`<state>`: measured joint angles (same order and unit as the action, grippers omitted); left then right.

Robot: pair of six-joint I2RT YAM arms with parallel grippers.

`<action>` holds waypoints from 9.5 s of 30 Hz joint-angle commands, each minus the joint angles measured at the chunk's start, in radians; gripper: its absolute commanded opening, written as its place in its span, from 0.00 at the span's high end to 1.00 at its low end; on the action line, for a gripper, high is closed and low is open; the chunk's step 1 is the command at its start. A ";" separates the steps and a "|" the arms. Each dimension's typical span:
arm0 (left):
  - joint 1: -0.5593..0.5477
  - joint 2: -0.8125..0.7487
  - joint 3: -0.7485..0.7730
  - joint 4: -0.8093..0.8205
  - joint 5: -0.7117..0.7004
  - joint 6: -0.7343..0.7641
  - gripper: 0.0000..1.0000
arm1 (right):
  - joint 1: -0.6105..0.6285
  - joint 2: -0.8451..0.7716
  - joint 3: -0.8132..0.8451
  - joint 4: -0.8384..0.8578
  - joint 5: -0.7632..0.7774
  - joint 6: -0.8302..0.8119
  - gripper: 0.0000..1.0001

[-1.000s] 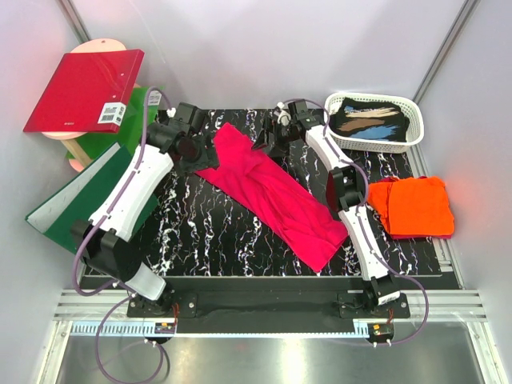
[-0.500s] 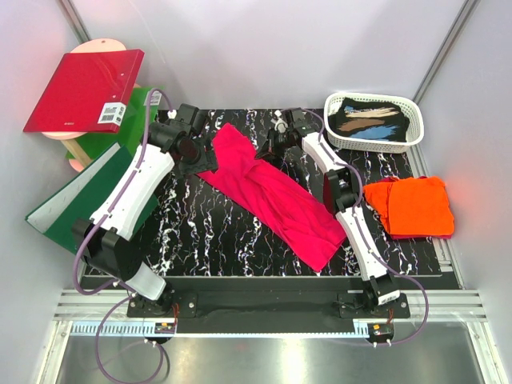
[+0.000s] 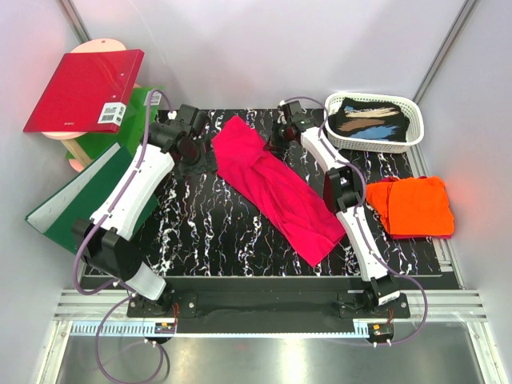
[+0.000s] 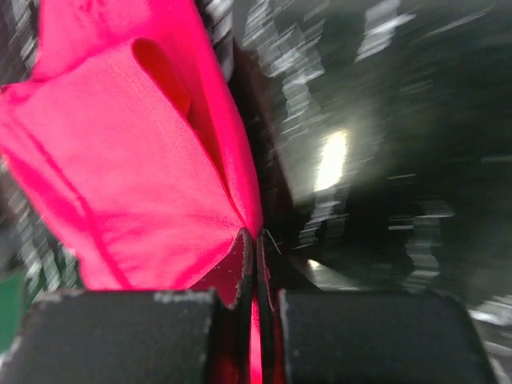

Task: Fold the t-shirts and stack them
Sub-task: Rotate the tshirt 90 degrees, then grab the bottom of the folded rectangular tshirt with both arms

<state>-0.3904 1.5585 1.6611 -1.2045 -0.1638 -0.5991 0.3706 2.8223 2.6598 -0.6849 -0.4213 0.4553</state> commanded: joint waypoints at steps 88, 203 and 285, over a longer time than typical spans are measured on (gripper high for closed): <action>-0.360 0.262 -0.635 0.399 0.590 -0.266 1.00 | -0.415 -1.163 -0.919 -0.097 0.121 -0.095 0.00; -0.358 0.318 -0.574 0.439 0.586 -0.180 0.25 | -0.096 -1.081 -1.867 -0.085 -0.335 0.140 0.01; -0.281 0.330 -0.566 0.243 0.619 -0.004 0.08 | 0.191 -1.244 -2.152 0.702 -0.102 0.546 0.27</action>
<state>-0.6754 1.9213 1.1149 -1.0004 0.4942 -0.6186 0.4793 1.4254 0.4160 -0.0177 -0.6807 1.0508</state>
